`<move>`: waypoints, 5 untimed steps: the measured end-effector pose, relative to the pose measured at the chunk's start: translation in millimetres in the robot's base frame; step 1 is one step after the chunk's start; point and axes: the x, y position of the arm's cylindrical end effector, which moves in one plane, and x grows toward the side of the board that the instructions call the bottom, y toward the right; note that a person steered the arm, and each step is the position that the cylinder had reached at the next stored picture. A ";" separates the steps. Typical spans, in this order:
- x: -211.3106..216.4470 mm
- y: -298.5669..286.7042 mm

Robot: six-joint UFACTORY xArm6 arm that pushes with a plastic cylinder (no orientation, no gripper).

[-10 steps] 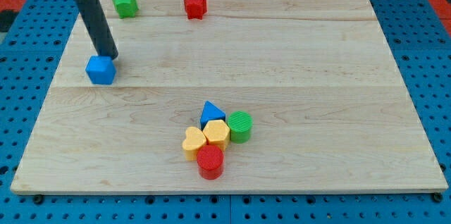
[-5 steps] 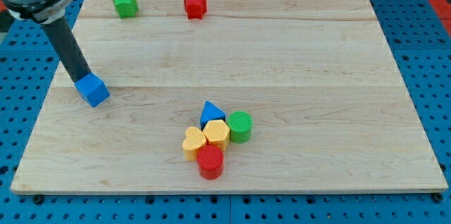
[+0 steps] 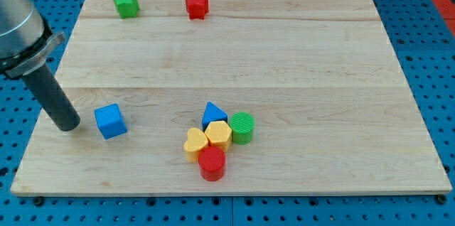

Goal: Move the blue cube to the top of the yellow heart

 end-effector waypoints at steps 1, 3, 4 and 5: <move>0.9 44.2; -14.8 77.3; -20.2 87.5; -12.1 131.7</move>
